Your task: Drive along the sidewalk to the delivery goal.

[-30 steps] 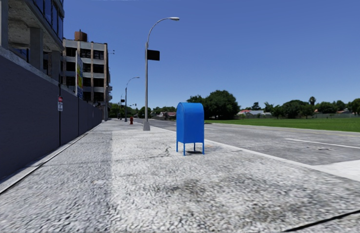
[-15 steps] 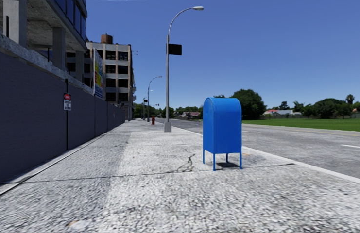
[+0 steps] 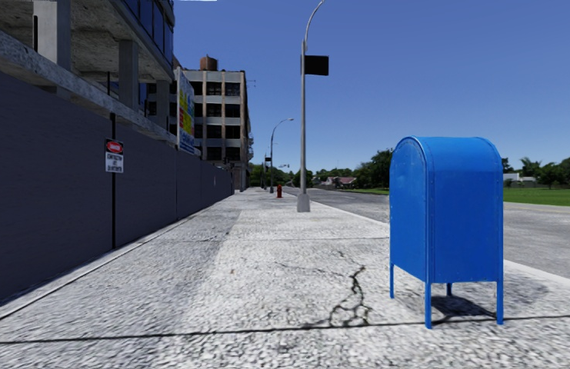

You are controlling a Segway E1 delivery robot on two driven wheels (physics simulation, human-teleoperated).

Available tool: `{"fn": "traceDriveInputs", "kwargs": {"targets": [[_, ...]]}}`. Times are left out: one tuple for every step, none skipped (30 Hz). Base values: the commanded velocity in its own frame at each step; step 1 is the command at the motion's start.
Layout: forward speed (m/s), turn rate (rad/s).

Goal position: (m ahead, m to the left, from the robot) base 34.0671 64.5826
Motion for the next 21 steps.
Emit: {"fn": "traceDriveInputs", "kwargs": {"targets": [[2.00, 0.38], [2.00, 0.38], [2.00, 0.38], [2.00, 0.38], [2.00, 0.38], [2.00, 0.00], [2.00, 0.00], [2.00, 0.00], [2.00, 0.00], [2.00, 0.00], [2.00, 0.00], [2.00, 0.00], [2.00, 0.00], [2.00, 0.00], [2.00, 0.00], [2.00, 0.00], [2.00, 0.00], [2.00, 0.00], [2.00, 0.00], [2.00, 0.00], [2.00, 0.00]]}}
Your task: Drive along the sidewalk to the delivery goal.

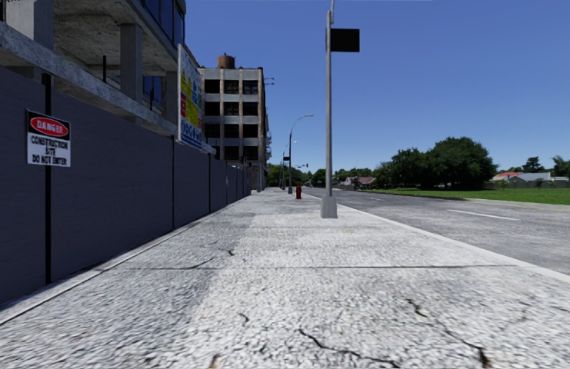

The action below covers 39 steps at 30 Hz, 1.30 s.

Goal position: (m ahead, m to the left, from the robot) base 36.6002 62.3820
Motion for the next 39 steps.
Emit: {"fn": "traceDriveInputs", "kwargs": {"targets": [[2.00, 0.00], [2.00, 0.12], [2.00, 0.12], [2.00, 0.20], [2.00, 0.26], [2.00, 0.29], [2.00, 0.29], [2.00, 0.29], [2.00, 0.30], [2.00, 0.30], [2.00, 0.30], [2.00, 0.30], [2.00, 0.30], [2.00, 0.18], [2.00, 0.18], [2.00, 0.00], [2.00, 0.00], [2.00, 0.00], [2.00, 0.00], [2.00, 0.00], [2.00, 0.00], [2.00, 0.00], [2.00, 0.00], [2.00, 0.00], [2.00, 0.00], [2.00, 0.00], [2.00, 0.00], [2.00, 0.00], [2.00, 0.00], [2.00, 0.00], [2.00, 0.00], [2.00, 0.00], [2.00, 0.00], [2.00, 0.00], [2.00, 0.00], [2.00, 0.00], [2.00, 0.00], [2.00, 0.00], [2.00, 0.00]]}}
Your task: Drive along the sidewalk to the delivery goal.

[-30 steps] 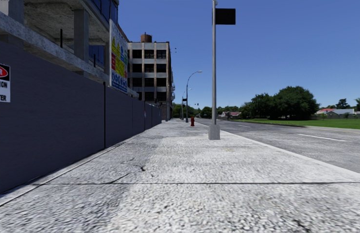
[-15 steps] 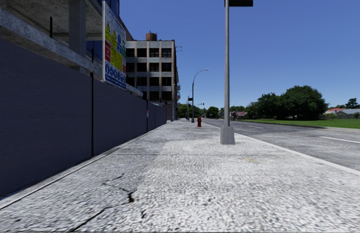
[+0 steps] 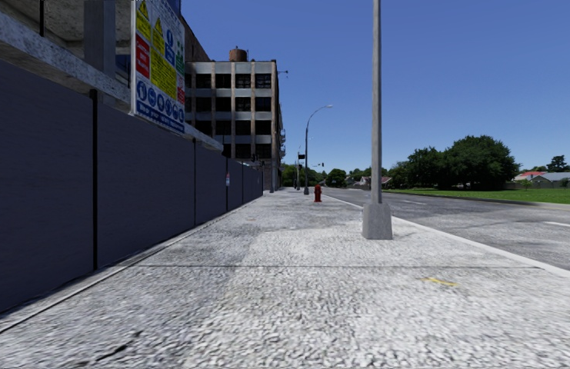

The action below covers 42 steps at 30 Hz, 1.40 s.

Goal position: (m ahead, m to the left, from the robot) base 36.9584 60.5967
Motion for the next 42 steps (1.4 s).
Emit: {"fn": "traceDriveInputs", "kwargs": {"targets": [[2.00, 0.00], [2.00, 0.00], [2.00, 0.00], [2.00, 0.00], [2.00, 0.00], [2.00, 0.00], [2.00, 0.00], [2.00, 0.00], [2.00, 0.00], [2.00, 0.00], [2.00, 0.00], [2.00, 0.00], [2.00, 0.00], [2.00, 0.00], [2.00, 0.00], [2.00, 0.00], [2.00, 0.00], [2.00, 0.00], [2.00, 0.00], [2.00, 0.00], [2.00, 0.00], [2.00, 0.00], [2.00, 0.00], [2.00, 0.00], [2.00, 0.00], [2.00, 0.00], [2.00, 0.00], [2.00, 0.00], [2.00, 0.00], [2.00, 0.00], [2.00, 0.00], [2.00, 0.00], [2.00, 0.00], [2.00, 0.00], [2.00, 0.00], [2.00, 0.00], [2.00, 0.00], [2.00, 0.00], [2.00, 0.00], [2.00, 0.00], [2.00, 0.00], [2.00, 0.00]]}}
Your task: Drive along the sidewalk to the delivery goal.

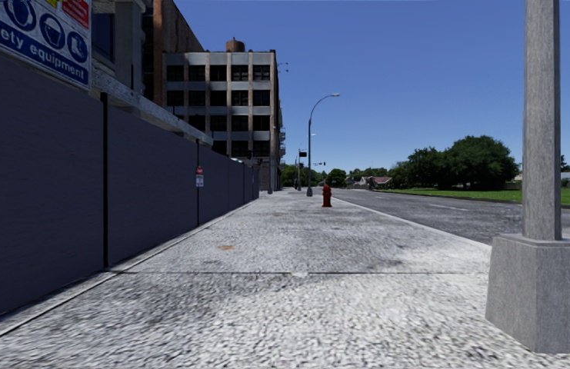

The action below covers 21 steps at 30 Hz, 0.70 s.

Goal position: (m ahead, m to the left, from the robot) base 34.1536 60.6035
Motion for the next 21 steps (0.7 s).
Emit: {"fn": "traceDriveInputs", "kwargs": {"targets": [[2.00, 0.00], [2.00, 0.00], [2.00, 0.00], [2.00, 0.00], [2.00, 0.00], [2.00, 0.00], [2.00, 0.00], [2.00, 0.00], [2.00, 0.00], [2.00, 0.00], [2.00, 0.00], [2.00, 0.00], [2.00, 0.00], [2.00, 0.00], [2.00, 0.00], [2.00, 0.00], [2.00, 0.00], [2.00, 0.00], [2.00, 0.00], [2.00, 0.00], [2.00, 0.00]]}}
